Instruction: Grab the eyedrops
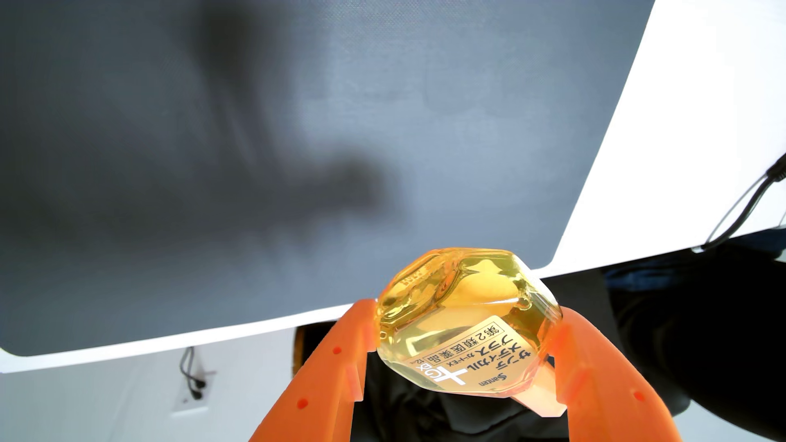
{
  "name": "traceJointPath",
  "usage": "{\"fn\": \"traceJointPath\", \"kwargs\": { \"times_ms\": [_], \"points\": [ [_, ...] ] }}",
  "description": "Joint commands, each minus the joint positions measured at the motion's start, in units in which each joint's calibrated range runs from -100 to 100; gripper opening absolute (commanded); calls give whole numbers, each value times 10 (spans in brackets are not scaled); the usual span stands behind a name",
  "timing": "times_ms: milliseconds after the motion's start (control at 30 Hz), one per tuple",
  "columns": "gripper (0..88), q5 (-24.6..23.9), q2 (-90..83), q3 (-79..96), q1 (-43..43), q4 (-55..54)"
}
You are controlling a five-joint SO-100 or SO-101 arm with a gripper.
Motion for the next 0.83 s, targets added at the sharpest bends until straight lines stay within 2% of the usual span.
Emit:
{"fn": "traceJointPath", "kwargs": {
  "times_ms": [0, 800],
  "points": [
    [4, -4, -32, -2, -18, 1],
    [5, -1, -32, -2, -23, -4]
  ]
}}
